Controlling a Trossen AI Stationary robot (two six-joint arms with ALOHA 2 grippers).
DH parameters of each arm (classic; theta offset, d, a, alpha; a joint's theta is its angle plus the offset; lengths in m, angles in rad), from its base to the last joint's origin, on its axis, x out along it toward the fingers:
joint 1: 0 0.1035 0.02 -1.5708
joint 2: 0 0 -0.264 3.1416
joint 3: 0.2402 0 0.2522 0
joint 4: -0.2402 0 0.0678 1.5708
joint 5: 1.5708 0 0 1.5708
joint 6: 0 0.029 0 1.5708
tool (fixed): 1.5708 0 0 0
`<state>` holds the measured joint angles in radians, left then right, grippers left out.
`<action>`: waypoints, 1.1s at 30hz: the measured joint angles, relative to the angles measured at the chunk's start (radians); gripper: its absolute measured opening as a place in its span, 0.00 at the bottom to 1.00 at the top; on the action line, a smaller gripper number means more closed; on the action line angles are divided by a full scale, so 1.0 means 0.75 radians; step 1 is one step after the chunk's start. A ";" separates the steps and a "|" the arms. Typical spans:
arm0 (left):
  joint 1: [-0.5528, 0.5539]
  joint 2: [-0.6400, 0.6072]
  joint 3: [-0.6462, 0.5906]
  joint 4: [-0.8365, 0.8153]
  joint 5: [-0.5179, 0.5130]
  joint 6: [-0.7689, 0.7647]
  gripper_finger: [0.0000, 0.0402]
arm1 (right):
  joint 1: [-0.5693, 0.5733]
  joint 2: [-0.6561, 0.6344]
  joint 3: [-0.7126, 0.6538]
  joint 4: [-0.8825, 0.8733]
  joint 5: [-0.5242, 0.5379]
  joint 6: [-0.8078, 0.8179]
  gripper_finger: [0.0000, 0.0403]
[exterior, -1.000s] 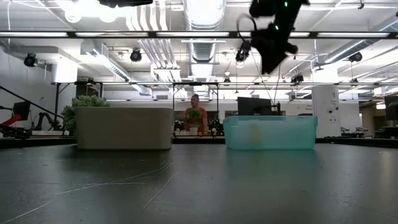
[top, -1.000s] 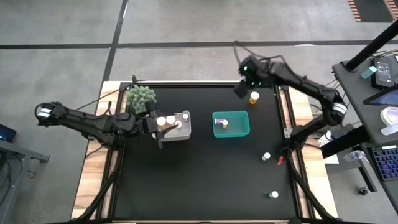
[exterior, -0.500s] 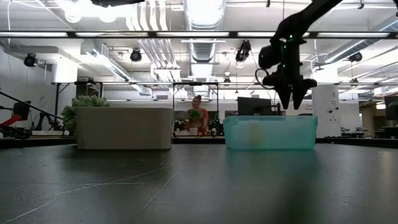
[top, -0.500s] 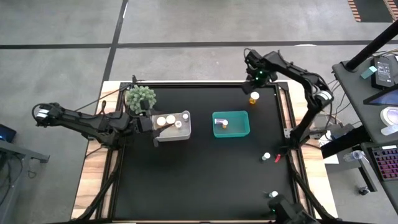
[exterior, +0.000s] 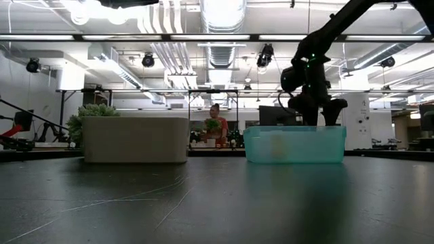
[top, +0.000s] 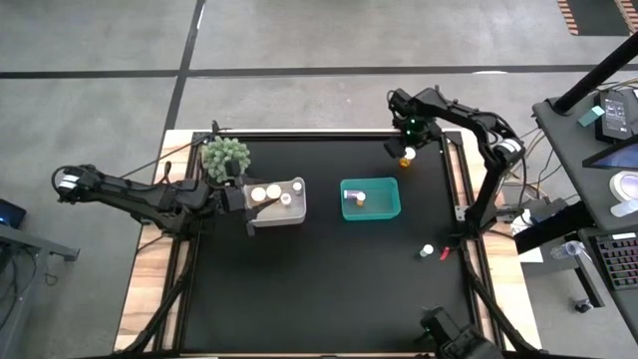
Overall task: Pick and place medicine bottles into bin by pill shape (circle, oval)
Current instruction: Put the large orange capsule bottle into the white bin
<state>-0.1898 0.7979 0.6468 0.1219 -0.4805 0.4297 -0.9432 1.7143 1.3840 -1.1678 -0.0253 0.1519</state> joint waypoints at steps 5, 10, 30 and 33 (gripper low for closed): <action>0.000 0.000 -0.001 0.001 0.000 0.000 0.46 | 0.000 0.006 -0.050 0.075 0.001 0.014 0.74; 0.000 0.000 -0.002 0.001 0.000 -0.001 0.46 | 0.000 -0.004 -0.060 0.095 0.002 0.047 0.64; 0.000 -0.048 -0.050 -0.003 -0.001 -0.001 0.46 | 0.096 -0.137 0.093 0.075 0.006 0.137 0.53; 0.000 -0.080 -0.071 0.001 -0.036 0.006 0.46 | 0.193 -0.195 0.176 0.068 0.007 0.181 0.51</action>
<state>-0.1898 0.7377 0.5932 0.1228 -0.5074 0.4339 -0.7982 1.5682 1.5156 -1.1165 -0.0202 0.2880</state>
